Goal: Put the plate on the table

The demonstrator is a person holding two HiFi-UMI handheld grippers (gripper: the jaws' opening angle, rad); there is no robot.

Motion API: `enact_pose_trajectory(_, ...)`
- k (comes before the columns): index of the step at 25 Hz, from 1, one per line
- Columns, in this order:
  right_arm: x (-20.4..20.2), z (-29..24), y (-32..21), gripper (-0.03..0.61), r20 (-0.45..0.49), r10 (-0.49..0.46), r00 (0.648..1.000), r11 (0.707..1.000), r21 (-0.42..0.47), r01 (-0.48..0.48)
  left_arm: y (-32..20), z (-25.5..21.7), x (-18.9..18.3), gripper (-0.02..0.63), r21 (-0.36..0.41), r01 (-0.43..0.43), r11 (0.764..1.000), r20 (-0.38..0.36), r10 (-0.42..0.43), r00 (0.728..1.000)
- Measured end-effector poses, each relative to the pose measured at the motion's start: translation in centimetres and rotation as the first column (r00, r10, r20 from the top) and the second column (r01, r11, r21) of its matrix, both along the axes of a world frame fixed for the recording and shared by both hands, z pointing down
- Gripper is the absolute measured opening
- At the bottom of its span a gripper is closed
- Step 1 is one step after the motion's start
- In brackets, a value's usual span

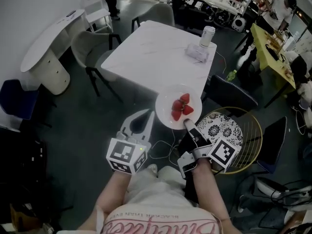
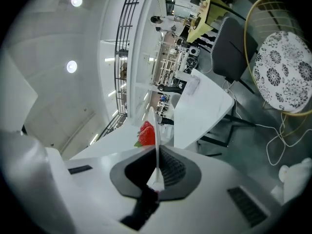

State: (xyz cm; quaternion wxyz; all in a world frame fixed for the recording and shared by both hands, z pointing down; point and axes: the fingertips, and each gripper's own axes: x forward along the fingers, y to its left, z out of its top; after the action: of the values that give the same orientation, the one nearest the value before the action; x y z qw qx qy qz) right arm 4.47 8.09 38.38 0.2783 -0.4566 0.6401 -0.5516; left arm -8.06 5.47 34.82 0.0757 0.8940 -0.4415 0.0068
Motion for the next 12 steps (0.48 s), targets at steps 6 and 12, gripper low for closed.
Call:
enact_pose_trajectory(6,-0.5,0.6,-2.3,0.009,-0.009,-0.009,1.000,1.000,-0.023,0.009,-2.7,0.6,-0.9,0.005,-0.013,0.017,1.000,-0.005,-0.017,1.000)
enact_pose_trajectory(12,-0.6,0.1,-5.5,0.011,-0.012,-0.020,1.000,0.999,-0.032,0.020,-5.7,1.1,-1.1,0.005,-0.020,0.022,1.000,-0.005,-0.022,1.000)
